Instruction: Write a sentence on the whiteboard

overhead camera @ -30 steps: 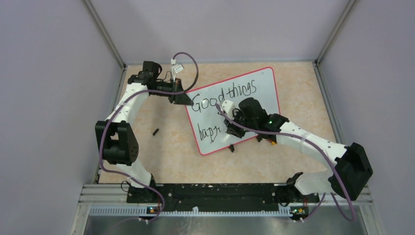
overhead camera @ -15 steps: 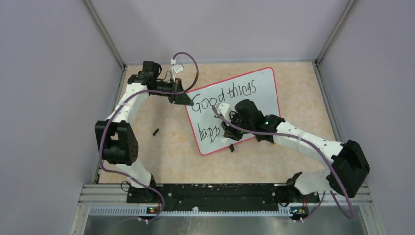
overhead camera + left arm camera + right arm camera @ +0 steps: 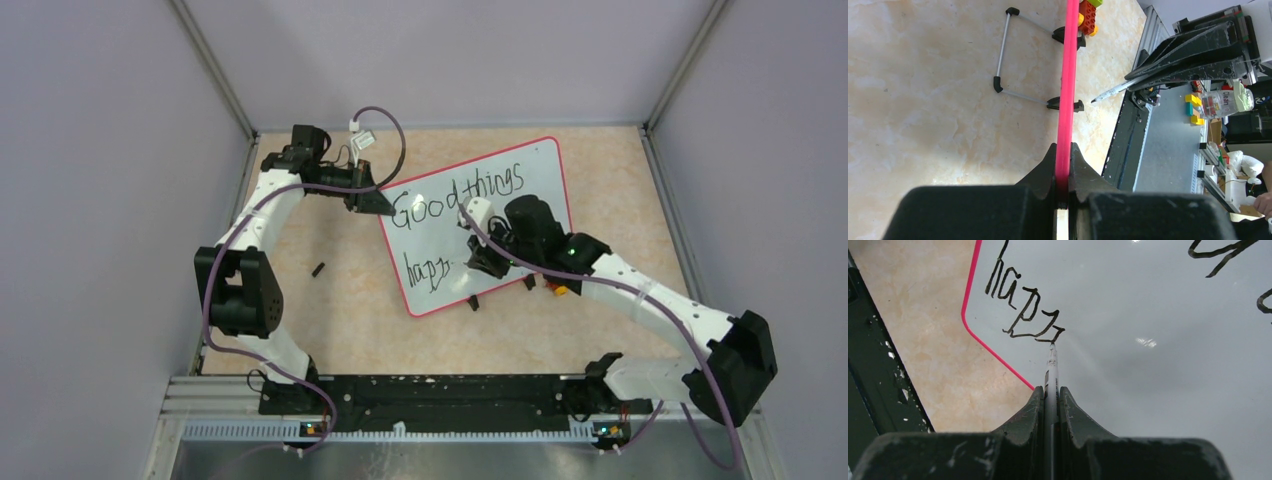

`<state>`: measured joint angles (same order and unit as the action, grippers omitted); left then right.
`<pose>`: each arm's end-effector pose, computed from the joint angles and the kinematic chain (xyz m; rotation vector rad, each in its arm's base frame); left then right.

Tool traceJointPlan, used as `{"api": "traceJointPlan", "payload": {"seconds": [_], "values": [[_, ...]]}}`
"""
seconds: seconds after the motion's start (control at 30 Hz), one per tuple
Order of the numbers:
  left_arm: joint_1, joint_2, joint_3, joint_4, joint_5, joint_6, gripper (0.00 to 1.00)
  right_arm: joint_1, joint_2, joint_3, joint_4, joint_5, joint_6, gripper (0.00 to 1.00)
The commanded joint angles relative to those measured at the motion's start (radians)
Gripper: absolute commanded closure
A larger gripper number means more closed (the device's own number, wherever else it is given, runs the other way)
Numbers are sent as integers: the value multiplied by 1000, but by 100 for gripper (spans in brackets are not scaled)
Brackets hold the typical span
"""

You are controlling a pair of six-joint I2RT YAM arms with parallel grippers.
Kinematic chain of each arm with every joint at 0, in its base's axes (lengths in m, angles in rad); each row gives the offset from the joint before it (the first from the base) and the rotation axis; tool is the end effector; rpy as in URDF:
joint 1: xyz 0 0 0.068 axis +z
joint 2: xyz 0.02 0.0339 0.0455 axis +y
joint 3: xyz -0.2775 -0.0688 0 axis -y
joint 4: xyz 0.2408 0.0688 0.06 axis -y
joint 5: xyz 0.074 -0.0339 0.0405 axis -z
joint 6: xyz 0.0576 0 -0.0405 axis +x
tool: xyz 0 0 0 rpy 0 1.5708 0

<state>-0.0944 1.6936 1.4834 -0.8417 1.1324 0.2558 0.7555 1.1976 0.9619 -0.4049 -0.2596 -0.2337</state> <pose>0.3444 -0.0850 0.3119 0.7529 2.1134 -1.3542 0.1871 0.1965 0.2965 -1.1936 1.9038 0.5730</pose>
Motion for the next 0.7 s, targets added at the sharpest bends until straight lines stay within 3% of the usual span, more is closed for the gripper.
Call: {"api": "traceJointPlan", "payload": {"seconds": [0.0,0.67], "values": [[-2,-6,25,69,-113,40,100,-24,-19,-11,32,-15,7,100],[-5,-5,30,65,-111,43,100,-24,41,-9,71,6,0,100]]}}
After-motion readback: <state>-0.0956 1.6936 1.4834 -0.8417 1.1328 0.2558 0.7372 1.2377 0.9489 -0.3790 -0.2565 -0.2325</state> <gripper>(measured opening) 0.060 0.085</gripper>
